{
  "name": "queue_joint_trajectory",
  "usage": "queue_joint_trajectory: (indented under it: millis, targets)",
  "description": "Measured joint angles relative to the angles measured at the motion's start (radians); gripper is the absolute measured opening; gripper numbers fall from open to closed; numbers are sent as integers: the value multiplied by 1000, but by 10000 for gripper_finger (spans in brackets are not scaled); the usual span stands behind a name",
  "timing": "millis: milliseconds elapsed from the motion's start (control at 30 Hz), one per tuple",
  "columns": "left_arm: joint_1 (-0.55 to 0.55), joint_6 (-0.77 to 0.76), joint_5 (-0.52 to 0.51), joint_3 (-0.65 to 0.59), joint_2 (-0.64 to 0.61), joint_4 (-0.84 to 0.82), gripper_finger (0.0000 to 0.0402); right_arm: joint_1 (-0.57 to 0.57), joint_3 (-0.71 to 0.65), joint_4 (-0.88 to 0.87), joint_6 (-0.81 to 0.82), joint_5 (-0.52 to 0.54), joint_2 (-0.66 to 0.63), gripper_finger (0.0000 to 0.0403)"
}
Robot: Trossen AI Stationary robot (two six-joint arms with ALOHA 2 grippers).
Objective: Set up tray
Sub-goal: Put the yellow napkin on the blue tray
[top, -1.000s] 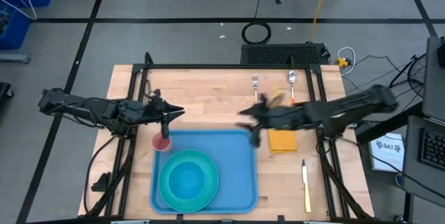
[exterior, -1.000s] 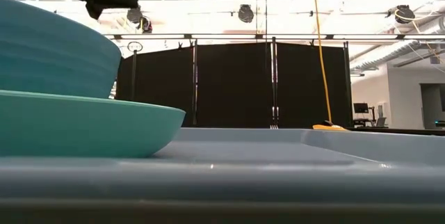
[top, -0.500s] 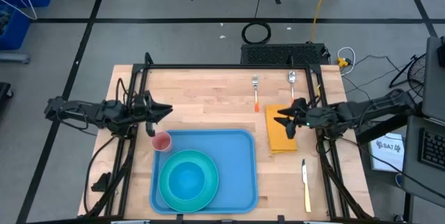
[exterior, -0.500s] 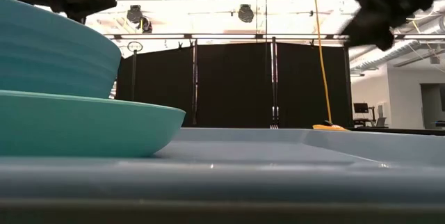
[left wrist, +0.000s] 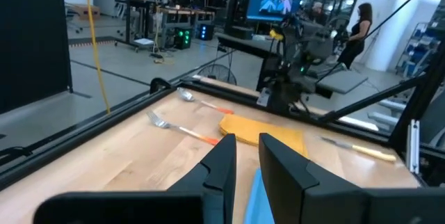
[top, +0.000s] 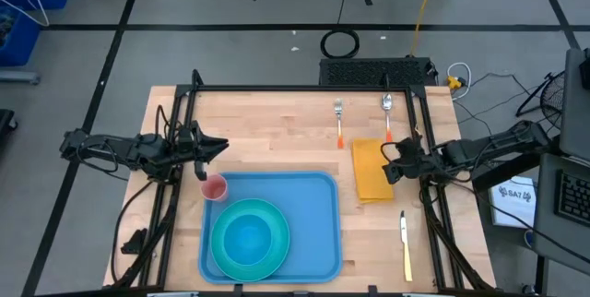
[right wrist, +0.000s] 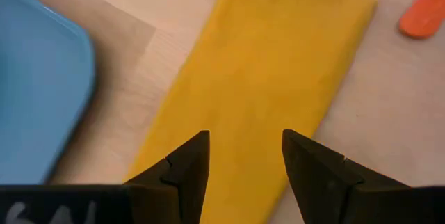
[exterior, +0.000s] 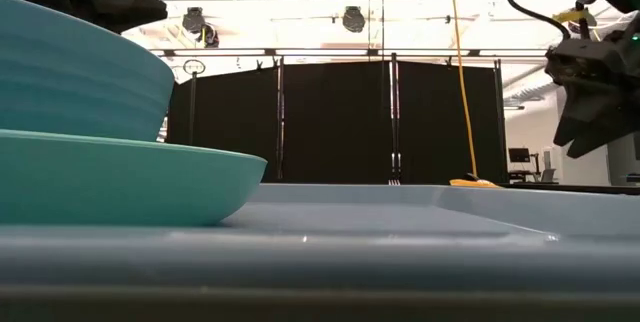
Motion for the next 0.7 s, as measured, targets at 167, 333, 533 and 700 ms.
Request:
queue_joint_trajectory:
  millis: [167, 333, 533, 700]
  targets:
    - [0, 4, -1, 0, 1, -10, 67, 35, 0, -9, 62, 80, -11, 171]
    - [0, 13, -7, 0, 1, -10, 67, 5, -11, 12, 49, 230, -11, 171]
    - [0, 31, -7, 0, 1, -11, 67, -113, -157, 228, 5, 155, -11, 171]
    - [0, 30, -7, 0, 1, -11, 67, -240, -265, 430, -60, 55, -9, 171]
